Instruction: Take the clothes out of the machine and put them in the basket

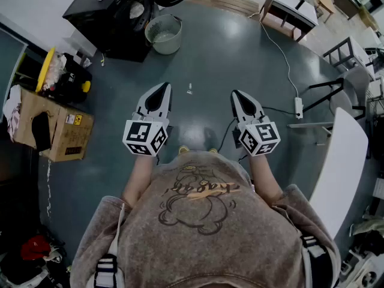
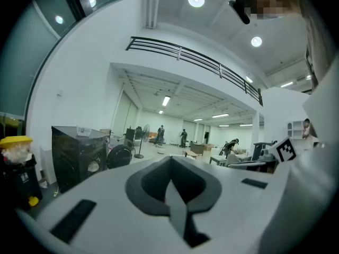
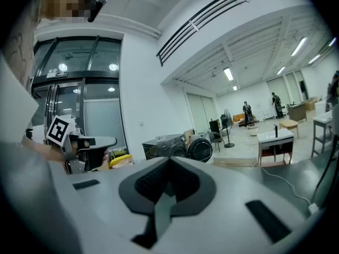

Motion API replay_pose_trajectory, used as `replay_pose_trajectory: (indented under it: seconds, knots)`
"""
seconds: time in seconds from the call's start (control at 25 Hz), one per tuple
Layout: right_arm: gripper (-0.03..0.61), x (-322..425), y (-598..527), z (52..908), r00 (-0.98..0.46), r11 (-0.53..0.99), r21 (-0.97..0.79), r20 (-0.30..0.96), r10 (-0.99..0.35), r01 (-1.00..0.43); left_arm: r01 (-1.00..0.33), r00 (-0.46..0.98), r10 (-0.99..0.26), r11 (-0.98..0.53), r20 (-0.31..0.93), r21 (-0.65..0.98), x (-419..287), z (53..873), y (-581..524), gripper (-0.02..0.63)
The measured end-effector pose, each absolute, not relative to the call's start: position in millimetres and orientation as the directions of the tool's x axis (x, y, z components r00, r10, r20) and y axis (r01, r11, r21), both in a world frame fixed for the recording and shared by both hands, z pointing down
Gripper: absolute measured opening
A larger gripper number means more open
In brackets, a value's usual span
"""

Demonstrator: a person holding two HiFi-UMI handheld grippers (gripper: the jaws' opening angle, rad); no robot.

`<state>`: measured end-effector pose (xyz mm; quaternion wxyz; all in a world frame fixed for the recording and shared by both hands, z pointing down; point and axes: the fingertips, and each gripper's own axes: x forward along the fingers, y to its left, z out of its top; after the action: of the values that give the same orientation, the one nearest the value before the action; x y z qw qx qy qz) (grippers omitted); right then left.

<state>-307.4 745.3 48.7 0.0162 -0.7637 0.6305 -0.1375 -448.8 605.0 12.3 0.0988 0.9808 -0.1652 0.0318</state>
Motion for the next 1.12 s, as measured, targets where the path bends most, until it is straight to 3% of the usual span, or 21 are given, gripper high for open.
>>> replay_pose_trajectory:
  seconds: [0.64,1.12]
  knots:
    - [-0.005,-318,717,70,0.216,-0.261,-0.236,0.198,-0.956,-0.936,-0.301,0.952,-0.285,-0.941,0.115,0.156,-446,30,567,0.003]
    - [-0.004,-224,631,82,0.208,-0.247,-0.227,0.185,-0.961,-0.942,-0.295,0.954,-0.282,-0.944,0.105,0.146,-354,41,485,0.003]
